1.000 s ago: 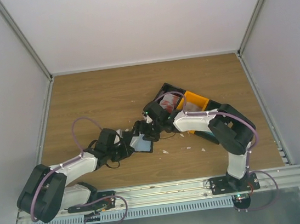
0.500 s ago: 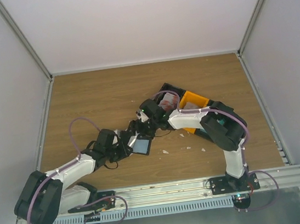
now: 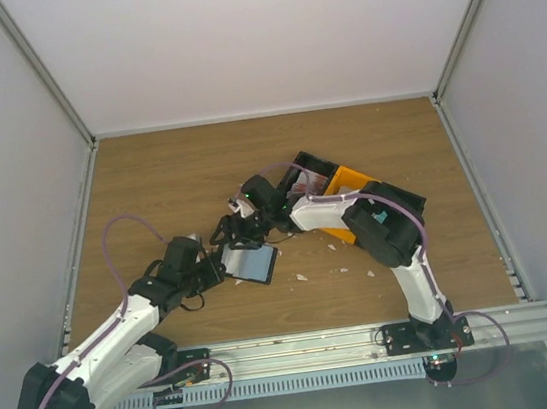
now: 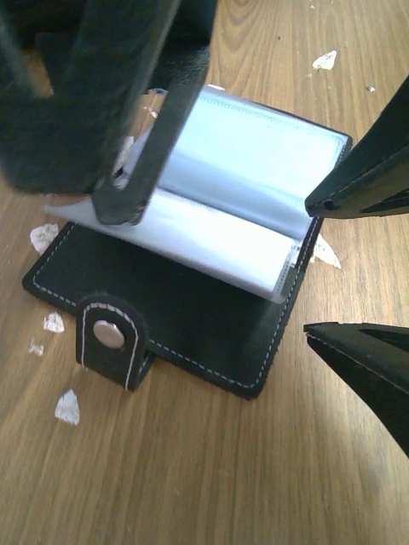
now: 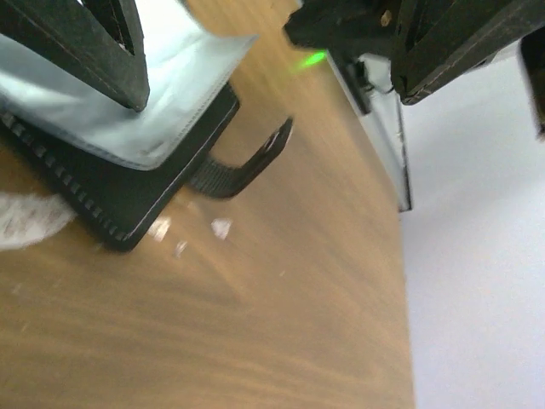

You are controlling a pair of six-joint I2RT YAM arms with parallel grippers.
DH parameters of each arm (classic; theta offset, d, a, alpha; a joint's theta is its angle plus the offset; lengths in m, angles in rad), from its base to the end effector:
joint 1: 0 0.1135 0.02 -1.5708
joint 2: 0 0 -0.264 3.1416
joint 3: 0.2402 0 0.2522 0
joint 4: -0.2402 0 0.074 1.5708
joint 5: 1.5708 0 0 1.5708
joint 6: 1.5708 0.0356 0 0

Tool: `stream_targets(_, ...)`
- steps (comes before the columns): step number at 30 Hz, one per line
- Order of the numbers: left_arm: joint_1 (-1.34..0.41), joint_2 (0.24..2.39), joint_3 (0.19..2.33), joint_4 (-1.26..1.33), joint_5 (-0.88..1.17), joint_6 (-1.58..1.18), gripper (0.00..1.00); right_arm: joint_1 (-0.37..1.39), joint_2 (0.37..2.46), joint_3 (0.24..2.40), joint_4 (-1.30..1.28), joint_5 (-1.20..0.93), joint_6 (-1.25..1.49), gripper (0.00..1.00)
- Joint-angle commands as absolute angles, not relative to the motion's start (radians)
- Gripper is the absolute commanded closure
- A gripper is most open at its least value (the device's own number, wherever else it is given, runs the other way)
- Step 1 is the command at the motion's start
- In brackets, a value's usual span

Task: Put the credit cards into the card holder
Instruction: Open the card holder at the center of the board.

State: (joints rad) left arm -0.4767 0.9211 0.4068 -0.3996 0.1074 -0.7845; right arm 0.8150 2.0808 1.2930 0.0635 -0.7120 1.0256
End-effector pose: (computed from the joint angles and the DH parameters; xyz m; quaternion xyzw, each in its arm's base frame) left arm 0.1492 -0.0813 0.1688 -0.1278 0.9367 -0.2310 0.2302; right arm 0.2847 0.3360 0.1457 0.0525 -0.8649 -0.4988 0.0197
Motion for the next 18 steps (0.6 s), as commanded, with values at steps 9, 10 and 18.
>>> stream_targets(9, -0.469, 0.899, 0.411, -0.373, 0.1, -0.804, 0.68, 0.825, 2.189, 1.511, -0.343, -0.435, 0.956, 0.25)
stream_targets(10, -0.467, 0.904, 0.407, -0.347, 0.121, -0.795, 0.69, 0.825, 2.181, 1.512, -0.344, -0.428, 0.95, 0.25)
stream_targets(18, -0.454, 0.968, 0.423, -0.15, 0.319, -0.727, 0.8, 0.825, 2.134, 1.539, -0.346, -0.428, 0.895, 0.3)
